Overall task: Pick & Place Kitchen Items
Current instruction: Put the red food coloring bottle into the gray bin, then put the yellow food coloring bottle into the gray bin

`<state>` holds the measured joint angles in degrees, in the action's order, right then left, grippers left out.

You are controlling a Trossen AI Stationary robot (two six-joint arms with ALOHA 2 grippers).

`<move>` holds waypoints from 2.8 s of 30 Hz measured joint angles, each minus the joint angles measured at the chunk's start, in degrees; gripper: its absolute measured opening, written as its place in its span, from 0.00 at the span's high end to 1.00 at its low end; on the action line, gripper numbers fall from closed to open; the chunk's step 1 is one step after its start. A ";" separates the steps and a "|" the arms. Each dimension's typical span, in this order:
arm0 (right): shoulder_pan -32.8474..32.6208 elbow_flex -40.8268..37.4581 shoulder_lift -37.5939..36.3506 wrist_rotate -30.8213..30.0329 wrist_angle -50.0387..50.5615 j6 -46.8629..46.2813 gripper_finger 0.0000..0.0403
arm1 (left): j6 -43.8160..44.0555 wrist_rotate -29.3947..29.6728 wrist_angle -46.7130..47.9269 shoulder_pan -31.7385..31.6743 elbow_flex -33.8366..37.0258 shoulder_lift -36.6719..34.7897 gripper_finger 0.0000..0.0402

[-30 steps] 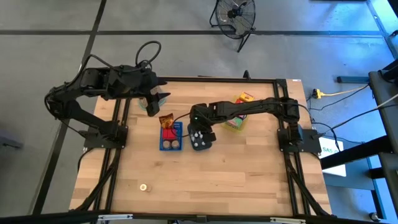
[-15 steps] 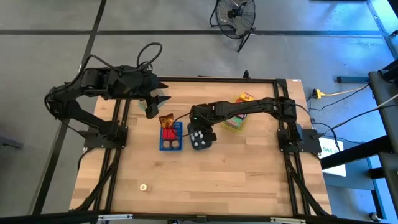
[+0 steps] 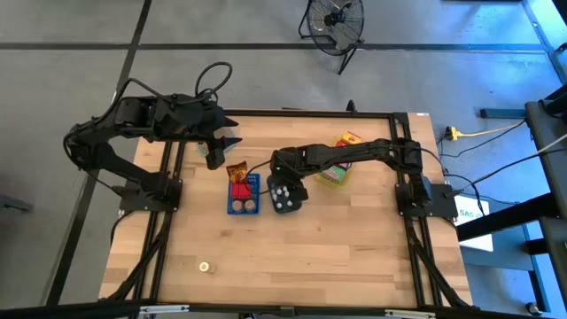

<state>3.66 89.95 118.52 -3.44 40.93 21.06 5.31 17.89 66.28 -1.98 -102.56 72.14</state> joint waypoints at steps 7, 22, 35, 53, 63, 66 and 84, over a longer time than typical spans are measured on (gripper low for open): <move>-0.02 0.02 0.00 -0.19 0.02 -0.27 0.42 | 0.05 0.00 0.00 0.00 0.00 0.00 0.51; -3.40 11.83 0.02 -9.31 15.32 -5.83 0.40 | 2.57 -0.02 0.69 0.06 0.00 0.00 0.51; -9.04 17.01 0.00 -13.49 33.16 -15.68 0.40 | 15.32 -0.03 8.19 11.18 0.00 0.00 0.51; -23.26 19.56 -0.02 -10.90 46.47 -40.71 0.40 | 44.07 24.17 15.10 50.05 -0.02 6.95 0.51; -34.19 19.56 -0.37 -9.61 44.23 -61.04 0.40 | 49.75 17.88 13.40 57.22 -0.02 16.13 0.51; -37.32 19.56 -0.37 -8.94 39.38 -65.52 0.40 | 52.27 12.69 13.42 57.83 -0.02 18.13 0.51; -50.43 19.53 -0.37 -14.43 -9.28 -66.57 0.40 | 54.84 14.33 13.22 66.89 -0.02 29.04 0.51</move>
<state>-46.77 109.48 118.15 -17.87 31.64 -45.51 60.16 32.22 79.50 64.91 -102.59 101.18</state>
